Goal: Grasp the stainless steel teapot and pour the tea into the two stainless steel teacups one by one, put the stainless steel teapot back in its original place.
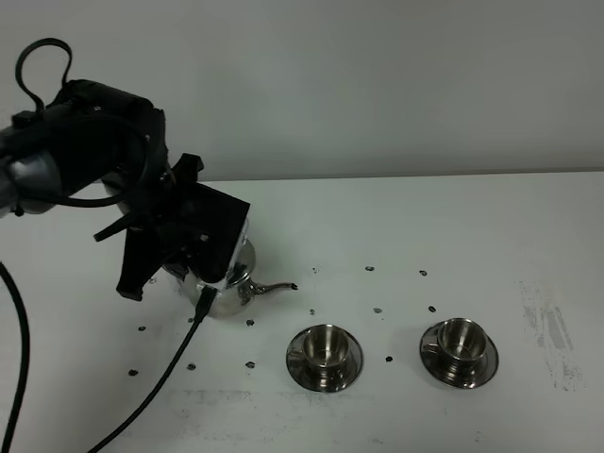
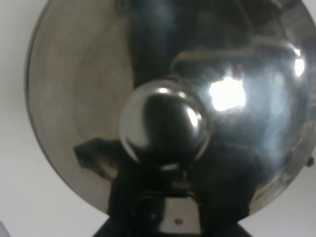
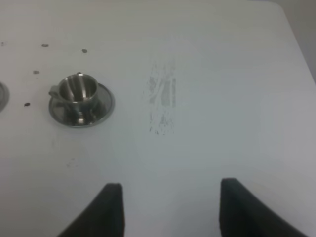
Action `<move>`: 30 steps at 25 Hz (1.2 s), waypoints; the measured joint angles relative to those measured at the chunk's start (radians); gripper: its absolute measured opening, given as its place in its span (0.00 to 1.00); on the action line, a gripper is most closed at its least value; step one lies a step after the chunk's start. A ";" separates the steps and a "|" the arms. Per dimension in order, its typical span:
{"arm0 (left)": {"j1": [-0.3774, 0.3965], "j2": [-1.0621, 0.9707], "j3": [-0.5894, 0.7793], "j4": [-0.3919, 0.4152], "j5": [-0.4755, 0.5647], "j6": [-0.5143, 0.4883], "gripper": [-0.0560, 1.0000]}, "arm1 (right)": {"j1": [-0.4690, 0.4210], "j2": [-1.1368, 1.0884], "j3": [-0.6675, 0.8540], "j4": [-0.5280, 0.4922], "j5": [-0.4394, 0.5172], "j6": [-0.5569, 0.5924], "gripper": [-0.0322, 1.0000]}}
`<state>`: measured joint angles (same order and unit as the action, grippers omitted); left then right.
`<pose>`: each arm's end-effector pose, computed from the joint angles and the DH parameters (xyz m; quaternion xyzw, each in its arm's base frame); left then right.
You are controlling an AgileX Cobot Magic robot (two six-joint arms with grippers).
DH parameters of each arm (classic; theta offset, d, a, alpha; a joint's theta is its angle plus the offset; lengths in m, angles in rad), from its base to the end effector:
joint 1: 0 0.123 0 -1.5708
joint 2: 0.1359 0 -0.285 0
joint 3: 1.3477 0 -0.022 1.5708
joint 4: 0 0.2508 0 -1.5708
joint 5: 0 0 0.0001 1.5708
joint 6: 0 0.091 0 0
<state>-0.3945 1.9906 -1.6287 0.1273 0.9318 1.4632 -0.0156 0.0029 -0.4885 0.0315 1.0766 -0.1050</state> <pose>0.4007 -0.1568 0.2338 0.8029 0.5652 0.1412 0.1265 -0.0037 0.0026 0.2729 -0.0391 0.8600 -0.0149 0.5085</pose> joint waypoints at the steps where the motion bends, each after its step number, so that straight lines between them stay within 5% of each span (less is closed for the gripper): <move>1: -0.011 0.014 -0.013 0.011 0.009 0.000 0.29 | 0.000 0.000 0.000 0.000 0.000 0.000 0.47; 30: -0.169 0.114 -0.059 0.310 -0.029 -0.002 0.29 | 0.000 0.000 0.000 0.000 0.000 0.000 0.47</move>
<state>-0.5635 2.1049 -1.6876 0.4373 0.9027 1.4615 -0.0156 0.0029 -0.4885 0.0315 1.0766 -0.1050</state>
